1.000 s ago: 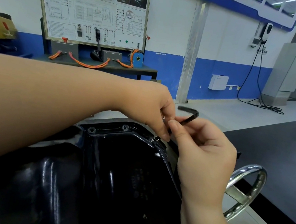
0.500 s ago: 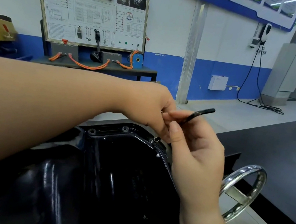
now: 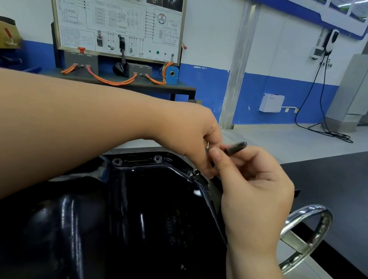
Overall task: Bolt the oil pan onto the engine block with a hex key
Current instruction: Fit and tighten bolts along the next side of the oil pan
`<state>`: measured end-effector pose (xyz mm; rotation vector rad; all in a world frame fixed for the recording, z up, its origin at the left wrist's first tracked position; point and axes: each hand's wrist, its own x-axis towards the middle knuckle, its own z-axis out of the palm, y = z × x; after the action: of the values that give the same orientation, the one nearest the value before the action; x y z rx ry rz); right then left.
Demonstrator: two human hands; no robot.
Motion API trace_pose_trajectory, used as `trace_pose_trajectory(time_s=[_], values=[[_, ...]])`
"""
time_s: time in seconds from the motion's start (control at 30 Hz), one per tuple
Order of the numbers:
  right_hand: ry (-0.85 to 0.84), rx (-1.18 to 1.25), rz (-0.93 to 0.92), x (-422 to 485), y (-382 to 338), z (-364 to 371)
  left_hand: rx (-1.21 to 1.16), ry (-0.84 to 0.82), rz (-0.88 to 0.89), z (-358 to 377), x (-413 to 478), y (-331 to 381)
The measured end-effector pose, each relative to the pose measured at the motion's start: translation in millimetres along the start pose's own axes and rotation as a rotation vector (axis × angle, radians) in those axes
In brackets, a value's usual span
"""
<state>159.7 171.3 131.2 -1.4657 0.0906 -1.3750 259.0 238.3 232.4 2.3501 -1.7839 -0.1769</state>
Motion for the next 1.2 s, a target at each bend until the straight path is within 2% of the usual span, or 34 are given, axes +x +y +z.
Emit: trace_pose_trajectory(time_s=[0.27,0.5,0.83,1.0,1.2], values=[[0.019,-0.081,0.011,0.8,0.0,0.3,0.023,-0.004,0.001,1.3,1.7,0.2],[-0.132,0.039,-0.023,-3.0,-2.3,1.4,-0.063,0.015,0.002,-0.8,-0.4,-2.0],[-0.089,-0.043,-0.048,-0.2,1.9,-0.1,-0.052,0.000,0.007,-3.7,-0.7,-2.4],[0.005,-0.010,-0.026,0.6,2.6,-0.6,0.019,-0.024,-0.006,-1.4,1.4,-3.2],[-0.032,-0.098,-0.031,0.5,0.3,-0.5,0.067,-0.004,0.024,0.6,3.2,-2.5]])
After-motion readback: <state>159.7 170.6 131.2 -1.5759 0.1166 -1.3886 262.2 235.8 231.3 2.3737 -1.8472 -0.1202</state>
